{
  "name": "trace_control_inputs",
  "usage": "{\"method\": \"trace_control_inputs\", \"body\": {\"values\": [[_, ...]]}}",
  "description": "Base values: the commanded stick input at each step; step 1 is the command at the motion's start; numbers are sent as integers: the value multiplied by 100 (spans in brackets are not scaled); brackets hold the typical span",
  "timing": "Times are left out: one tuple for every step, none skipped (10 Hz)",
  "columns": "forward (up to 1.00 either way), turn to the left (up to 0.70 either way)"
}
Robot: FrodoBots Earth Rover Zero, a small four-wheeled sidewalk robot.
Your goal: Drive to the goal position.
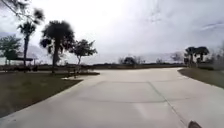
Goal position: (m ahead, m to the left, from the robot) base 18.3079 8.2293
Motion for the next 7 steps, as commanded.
{"method": "trace_control_inputs", "body": {"values": [[100,0],[100,0],[100,0],[100,0],[100,0],[100,0],[100,0]]}}
